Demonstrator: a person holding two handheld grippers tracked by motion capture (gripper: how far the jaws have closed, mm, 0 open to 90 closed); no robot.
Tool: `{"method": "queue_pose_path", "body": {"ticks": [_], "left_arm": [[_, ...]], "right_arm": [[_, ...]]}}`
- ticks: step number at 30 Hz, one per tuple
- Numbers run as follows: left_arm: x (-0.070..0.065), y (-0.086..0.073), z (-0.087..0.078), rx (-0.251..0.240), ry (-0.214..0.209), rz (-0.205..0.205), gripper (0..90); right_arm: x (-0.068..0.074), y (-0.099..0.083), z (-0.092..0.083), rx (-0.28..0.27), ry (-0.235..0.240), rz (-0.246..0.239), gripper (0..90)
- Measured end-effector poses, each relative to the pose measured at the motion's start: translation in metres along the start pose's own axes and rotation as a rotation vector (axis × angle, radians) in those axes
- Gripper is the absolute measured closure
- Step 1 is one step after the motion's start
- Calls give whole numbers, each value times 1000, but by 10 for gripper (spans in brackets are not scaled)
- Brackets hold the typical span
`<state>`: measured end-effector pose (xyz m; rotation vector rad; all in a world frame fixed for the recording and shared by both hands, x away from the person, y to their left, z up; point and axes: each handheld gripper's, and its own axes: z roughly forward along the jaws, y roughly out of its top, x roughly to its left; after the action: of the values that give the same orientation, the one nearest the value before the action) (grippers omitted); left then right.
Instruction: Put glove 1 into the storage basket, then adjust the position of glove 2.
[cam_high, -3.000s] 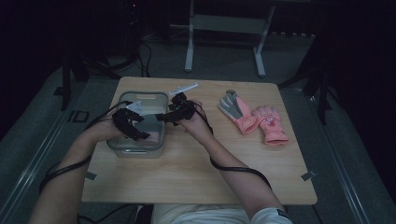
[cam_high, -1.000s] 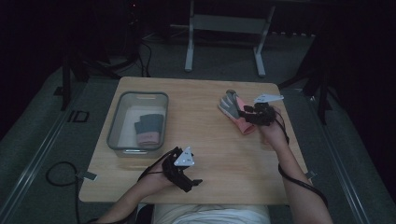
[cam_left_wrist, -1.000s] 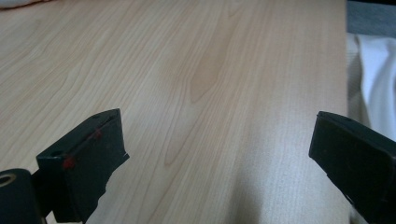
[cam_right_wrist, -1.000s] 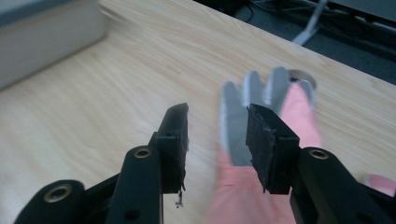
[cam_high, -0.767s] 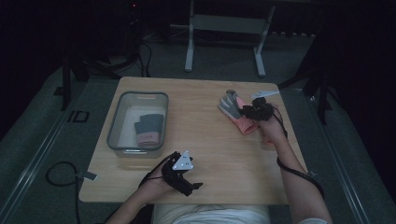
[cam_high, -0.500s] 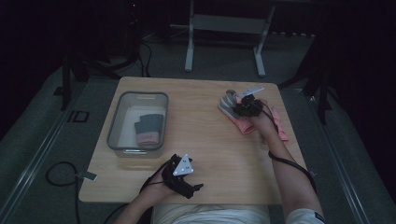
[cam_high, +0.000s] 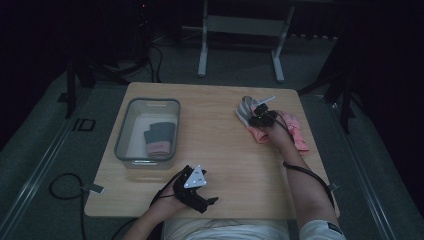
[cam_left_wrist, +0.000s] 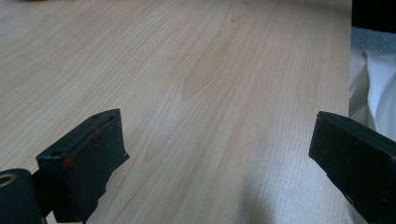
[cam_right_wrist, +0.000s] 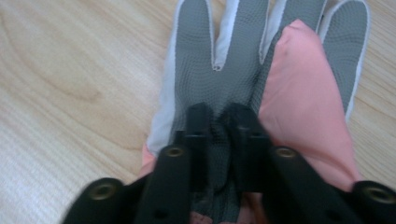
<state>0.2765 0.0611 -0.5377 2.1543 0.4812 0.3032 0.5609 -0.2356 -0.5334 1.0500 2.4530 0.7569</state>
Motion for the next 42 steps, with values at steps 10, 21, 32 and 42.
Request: {"method": "queue_pose_path", "body": {"ticks": [10,21,32,42], "left_arm": [[1,0,-3,-10,14,3,32],[1,-1,-1,2,16,18,32],[6,-5,1,16,17,21,32],[1,-9,8,60,11,59,32]], "right_arm": [[7,3,-23,-89,-124,106,888],[45,23,-104,-217,-138,234,889],[118,24,-157,-230,-202,273,889],[148,-2,-122,-141,-183,358,888]]}}
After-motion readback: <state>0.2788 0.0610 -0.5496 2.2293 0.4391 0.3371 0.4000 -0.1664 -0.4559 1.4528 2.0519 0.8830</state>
